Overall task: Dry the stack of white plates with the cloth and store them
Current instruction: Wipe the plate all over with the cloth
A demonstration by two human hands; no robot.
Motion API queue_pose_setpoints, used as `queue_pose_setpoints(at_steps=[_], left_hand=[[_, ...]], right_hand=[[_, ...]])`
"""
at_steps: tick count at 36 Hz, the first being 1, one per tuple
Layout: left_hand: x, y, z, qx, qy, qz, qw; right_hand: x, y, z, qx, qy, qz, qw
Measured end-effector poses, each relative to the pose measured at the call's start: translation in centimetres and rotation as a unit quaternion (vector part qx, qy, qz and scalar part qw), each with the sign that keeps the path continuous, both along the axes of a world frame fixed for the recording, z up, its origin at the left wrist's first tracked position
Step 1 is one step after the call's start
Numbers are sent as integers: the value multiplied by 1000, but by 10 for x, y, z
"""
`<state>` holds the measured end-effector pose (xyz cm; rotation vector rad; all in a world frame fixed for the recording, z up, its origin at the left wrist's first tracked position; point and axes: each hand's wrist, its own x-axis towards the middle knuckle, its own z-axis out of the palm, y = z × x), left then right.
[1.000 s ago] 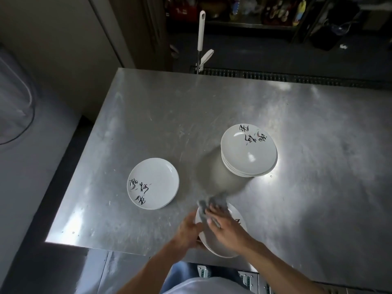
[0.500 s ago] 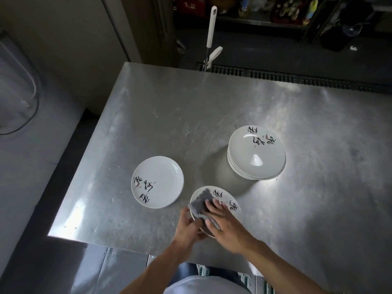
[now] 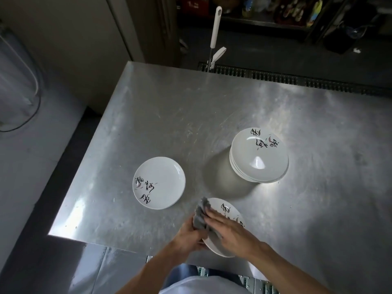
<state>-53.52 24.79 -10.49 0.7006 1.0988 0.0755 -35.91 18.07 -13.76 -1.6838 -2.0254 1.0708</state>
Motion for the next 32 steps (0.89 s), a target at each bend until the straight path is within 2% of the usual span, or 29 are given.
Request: queue_pose_setpoints(at_steps=[4, 6, 9, 15, 19, 20, 23, 25, 28, 32], left_hand=[[1, 1, 2, -5, 5, 20, 1000], [0, 3, 2, -7, 7, 53, 999], [-2, 2, -2, -10, 1, 86, 996], [4, -7, 9, -30, -2, 34, 999], [8, -3, 13, -11, 3, 24, 1000], [9, -2, 13, 0, 3, 23, 1000], [10, -1, 13, 24, -3, 15, 1000], [8, -2, 13, 24, -12, 7, 1000], [3, -6, 12, 30, -5, 0, 1000], [-1, -12, 7, 33, -4, 1, 999]], right_hand=[[17, 5, -8, -53, -31, -114, 992], [18, 5, -9, -65, -48, -136, 987], [11, 7, -3, -70, -21, -141, 987], [-6, 1, 4, -73, 49, -182, 979], [0, 2, 6, -47, 37, -224, 973], [-1, 5, 9, -31, 31, -214, 976], [-9, 7, 15, 17, 56, -100, 993], [-5, 7, 13, -7, 46, -95, 994], [6, 8, 8, -11, -25, -149, 988], [-6, 5, 11, 31, 4, -41, 999]])
